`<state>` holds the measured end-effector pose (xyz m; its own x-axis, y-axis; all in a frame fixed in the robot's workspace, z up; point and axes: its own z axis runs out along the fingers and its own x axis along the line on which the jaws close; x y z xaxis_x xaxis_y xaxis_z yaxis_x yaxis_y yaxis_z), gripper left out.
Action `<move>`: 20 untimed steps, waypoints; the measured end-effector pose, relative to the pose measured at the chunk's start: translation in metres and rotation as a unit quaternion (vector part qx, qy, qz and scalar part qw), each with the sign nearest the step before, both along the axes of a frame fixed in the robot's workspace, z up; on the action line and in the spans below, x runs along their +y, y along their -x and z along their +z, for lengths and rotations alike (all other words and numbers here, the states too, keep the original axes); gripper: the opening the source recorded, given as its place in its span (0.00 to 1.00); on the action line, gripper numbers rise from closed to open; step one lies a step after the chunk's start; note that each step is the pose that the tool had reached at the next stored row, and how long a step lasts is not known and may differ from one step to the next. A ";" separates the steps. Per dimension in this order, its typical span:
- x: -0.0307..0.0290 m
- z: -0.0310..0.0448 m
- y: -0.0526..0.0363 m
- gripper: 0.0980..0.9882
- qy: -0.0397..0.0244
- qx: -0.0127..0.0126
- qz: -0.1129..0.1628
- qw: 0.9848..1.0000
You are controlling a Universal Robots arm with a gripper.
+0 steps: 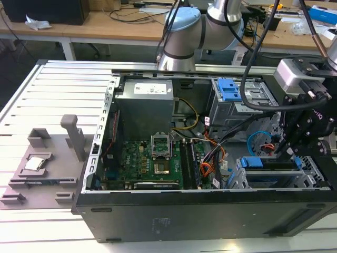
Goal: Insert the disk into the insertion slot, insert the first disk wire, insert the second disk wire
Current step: 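Insert the first disk wire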
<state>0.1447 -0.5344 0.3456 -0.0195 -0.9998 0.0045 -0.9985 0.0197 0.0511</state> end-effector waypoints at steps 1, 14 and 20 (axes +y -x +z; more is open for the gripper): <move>0.0000 -0.0005 0.0000 0.07 0.000 0.000 0.000 1.000; 0.0000 -0.0090 -0.0029 0.07 0.000 0.000 0.001 1.000; 0.0000 -0.0096 -0.0033 0.16 0.000 0.000 0.001 1.000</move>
